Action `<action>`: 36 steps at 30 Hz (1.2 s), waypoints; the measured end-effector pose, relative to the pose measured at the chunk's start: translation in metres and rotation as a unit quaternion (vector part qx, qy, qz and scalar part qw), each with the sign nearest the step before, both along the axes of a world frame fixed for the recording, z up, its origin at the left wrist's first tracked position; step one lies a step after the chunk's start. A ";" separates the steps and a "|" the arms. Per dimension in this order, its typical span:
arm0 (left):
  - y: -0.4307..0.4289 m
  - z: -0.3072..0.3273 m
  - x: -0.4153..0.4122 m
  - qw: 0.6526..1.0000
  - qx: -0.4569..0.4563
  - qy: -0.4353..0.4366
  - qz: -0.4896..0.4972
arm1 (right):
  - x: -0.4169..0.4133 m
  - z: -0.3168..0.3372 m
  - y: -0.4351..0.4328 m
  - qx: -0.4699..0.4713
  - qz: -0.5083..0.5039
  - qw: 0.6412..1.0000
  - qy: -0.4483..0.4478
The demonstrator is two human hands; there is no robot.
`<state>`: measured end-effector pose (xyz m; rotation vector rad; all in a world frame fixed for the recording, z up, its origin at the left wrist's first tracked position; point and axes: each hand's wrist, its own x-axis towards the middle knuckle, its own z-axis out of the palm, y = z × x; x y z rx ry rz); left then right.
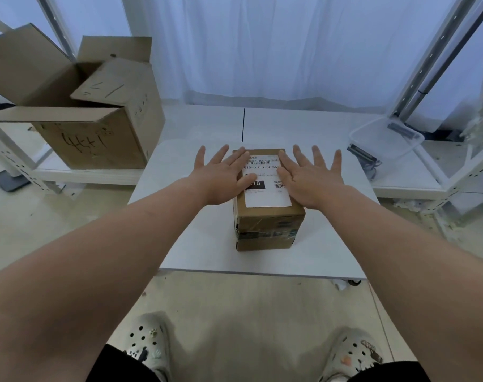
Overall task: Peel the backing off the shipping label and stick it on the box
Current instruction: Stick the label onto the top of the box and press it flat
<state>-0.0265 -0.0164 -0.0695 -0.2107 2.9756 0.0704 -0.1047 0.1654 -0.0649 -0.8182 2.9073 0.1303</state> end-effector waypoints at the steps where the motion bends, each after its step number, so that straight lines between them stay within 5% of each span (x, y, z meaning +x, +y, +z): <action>1: 0.001 0.000 0.000 1.000 -0.002 0.000 0.004 | 0.003 0.002 -0.002 0.009 0.007 1.000 0.008; 6: 0.006 -0.001 0.005 0.999 0.034 0.001 0.035 | 0.031 0.005 -0.018 0.013 0.110 0.994 0.022; 15: 0.001 0.013 0.022 0.996 0.060 -0.057 0.034 | 0.031 0.006 -0.019 -0.024 0.006 1.000 -0.011; 29: -0.001 0.014 0.029 0.988 0.123 -0.079 0.042 | 0.038 0.025 -0.010 0.034 0.053 0.992 -0.107; 36: -0.001 0.011 0.027 0.988 0.133 -0.067 0.045 | 0.024 0.020 -0.010 -0.068 0.032 0.994 -0.075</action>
